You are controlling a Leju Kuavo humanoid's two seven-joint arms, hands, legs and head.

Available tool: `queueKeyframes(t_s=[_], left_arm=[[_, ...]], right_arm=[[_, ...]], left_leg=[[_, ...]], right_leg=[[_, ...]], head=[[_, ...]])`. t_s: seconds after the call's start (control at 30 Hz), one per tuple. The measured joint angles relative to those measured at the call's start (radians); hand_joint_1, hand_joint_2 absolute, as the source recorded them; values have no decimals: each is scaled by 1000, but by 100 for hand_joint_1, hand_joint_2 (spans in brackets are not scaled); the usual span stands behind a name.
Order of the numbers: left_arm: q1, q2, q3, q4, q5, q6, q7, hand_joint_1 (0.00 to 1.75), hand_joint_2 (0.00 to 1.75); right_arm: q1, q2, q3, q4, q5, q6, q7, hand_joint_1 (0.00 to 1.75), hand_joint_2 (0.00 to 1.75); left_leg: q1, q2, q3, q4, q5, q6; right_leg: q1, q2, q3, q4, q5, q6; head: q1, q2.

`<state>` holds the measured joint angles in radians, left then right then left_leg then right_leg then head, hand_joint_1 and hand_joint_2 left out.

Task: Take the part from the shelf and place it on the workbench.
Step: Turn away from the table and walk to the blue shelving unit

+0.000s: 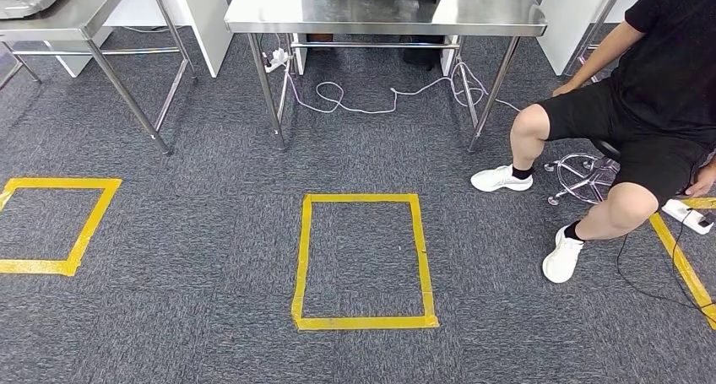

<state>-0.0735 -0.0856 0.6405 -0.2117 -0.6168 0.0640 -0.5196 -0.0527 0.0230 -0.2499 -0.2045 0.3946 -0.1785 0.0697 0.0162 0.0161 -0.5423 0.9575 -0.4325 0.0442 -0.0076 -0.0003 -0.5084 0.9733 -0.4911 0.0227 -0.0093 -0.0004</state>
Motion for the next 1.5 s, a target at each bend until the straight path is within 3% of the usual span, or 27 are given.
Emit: queueKeyframes(t_s=[0.07,0.13,0.2,0.23,0.27,0.3,0.33,0.4,0.47,0.53,0.57,0.63,0.67,0.7,0.83,0.93,1.0,1.03,1.07,1.13,1.17,1.23,1.27,1.3,1.37,1.43,1.5], left_arm=[[-2,-3,0,0,-1,1,0,0,0],[-3,-3,0,0,-1,2,0,0,0],[-2,-4,0,0,-2,3,1,0,0],[-2,-5,0,0,-2,3,1,0,0],[-2,-6,0,0,-2,3,1,0,0],[-2,-6,0,0,-2,3,1,0,0],[-2,-6,0,0,-2,3,1,0,0],[-3,-5,0,0,-2,4,2,0,0],[-5,-6,0,0,-2,5,2,0,0],[-5,-7,0,0,-3,7,2,0,0],[-4,-7,0,0,-3,9,2,0,0],[0,-7,0,0,-3,11,2,0,0],[2,-7,0,0,-3,12,2,0,0],[4,-7,0,0,-3,12,2,0,0],[5,-7,0,1,-3,14,2,0,0],[5,-7,0,1,-3,14,2,0,0],[6,-6,1,2,-3,16,0,0,0],[6,-6,2,3,-3,19,-3,0,0],[7,-7,4,4,-3,23,-7,0,0],[10,-11,8,6,-3,29,-13,0,0],[14,-12,9,6,-3,31,-15,0,0],[18,-12,11,8,-3,31,-15,0,0],[19,-13,11,8,-4,32,-15,0,0],[19,-14,12,9,-4,33,-15,0,0],[19,-18,13,9,-8,37,-15,0,0],[19,-20,13,10,-14,41,-16,0,0],[19,-22,13,10,-19,42,-17,0,0]], right_arm=[[-1,-2,0,1,1,0,0,0,0],[-1,-2,0,2,3,0,-1,0,0],[2,-3,0,3,5,0,-1,0,0],[4,-4,0,3,5,0,-1,0,0],[5,-6,0,3,5,0,-1,0,0],[4,-6,1,3,5,0,-2,0,0],[2,-6,1,3,6,1,-2,0,0],[-1,-4,1,3,7,2,-2,0,0],[0,-5,2,4,8,2,-2,0,0],[1,-5,2,5,11,3,-1,0,0],[1,-5,2,5,12,3,0,0,0],[1,-4,2,5,15,6,1,0,0],[1,-3,2,5,16,8,2,0,0],[2,-3,2,6,17,11,2,0,0],[3,-3,2,6,18,18,2,0,0],[3,-3,2,6,18,18,2,0,0],[1,-1,2,7,18,19,1,0,0],[2,-1,2,7,18,20,0,0,0],[2,-1,2,8,19,21,-2,0,0],[4,-3,2,9,20,21,-6,0,0],[3,-3,2,9,20,21,-7,0,0],[4,-4,2,9,19,21,-9,0,0],[6,-5,2,9,18,22,-9,0,0],[8,-6,2,10,17,23,-9,0,0],[9,-9,2,10,13,26,-4,0,0],[7,-10,2,11,10,28,2,0,0],[10,-10,1,12,8,29,6,0,0]], left_leg=[[6,11,6,-23,13,2],[6,23,0,-25,17,1],[8,36,-6,-23,19,-4],[11,44,-8,-20,20,-8],[15,51,-11,-14,18,-14],[17,58,-15,-4,14,-22],[18,66,-18,9,8,-33],[16,79,-20,25,-1,-50],[20,90,-17,28,-3,-60],[27,68,-27,59,-36,-66],[28,45,-45,106,-74,-67],[25,3,-100,245,-157,-64],[22,-5,-122,302,-180,-60],[20,-10,-130,327,-181,-54],[8,-27,-63,204,-98,-24],[7,-31,-54,186,-90,-21],[5,-70,-21,122,-75,-5],[2,-79,-4,84,-65,3],[0,-79,12,45,-53,10],[-3,-28,16,19,-39,11],[-4,-7,15,13,-35,12],[-5,28,12,14,-35,11],[-6,42,11,15,-35,11],[-6,56,10,17,-35,9],[-8,80,10,24,-39,2],[-13,101,13,31,-45,-10],[-13,121,18,32,-47,-22]], right_leg=[[0,0,-39,76,-44,-2],[-7,0,-105,209,-104,1],[-19,0,-130,268,-117,20],[-25,-3,-111,236,-99,36],[-32,-13,-74,168,-70,53],[-35,-30,-39,99,-46,65],[-36,-43,-13,44,-27,67],[-32,-52,-5,15,-17,46],[-30,-33,-12,21,-14,20],[-31,-16,-13,23,-7,3],[-30,-7,-14,23,-2,-5],[-22,13,-22,24,6,-16],[-17,25,-25,24,8,-20],[-12,37,-27,25,10,-22],[0,75,-24,24,11,-22],[1,78,-24,24,11,-22],[3,92,-26,25,13,-20],[3,109,-33,23,19,-13],[4,98,-50,39,11,-8],[0,55,-108,128,-34,0],[-2,22,-141,199,-70,-1],[-9,12,-176,286,-102,8],[-11,9,-165,278,-95,18],[-14,1,-133,231,-76,29],[-15,-43,-46,89,-30,44],[-9,-72,-7,13,-6,35],[-4,-54,-12,6,1,19]], head=[[4,0],[7,0],[7,0],[8,0],[8,0],[9,0],[10,0],[12,0],[10,0],[9,0],[8,0],[6,0],[6,0],[6,0],[6,0],[6,0],[9,0],[9,0],[12,0],[14,0],[17,0],[18,0],[18,0],[18,0],[18,0],[16,0],[15,0]])
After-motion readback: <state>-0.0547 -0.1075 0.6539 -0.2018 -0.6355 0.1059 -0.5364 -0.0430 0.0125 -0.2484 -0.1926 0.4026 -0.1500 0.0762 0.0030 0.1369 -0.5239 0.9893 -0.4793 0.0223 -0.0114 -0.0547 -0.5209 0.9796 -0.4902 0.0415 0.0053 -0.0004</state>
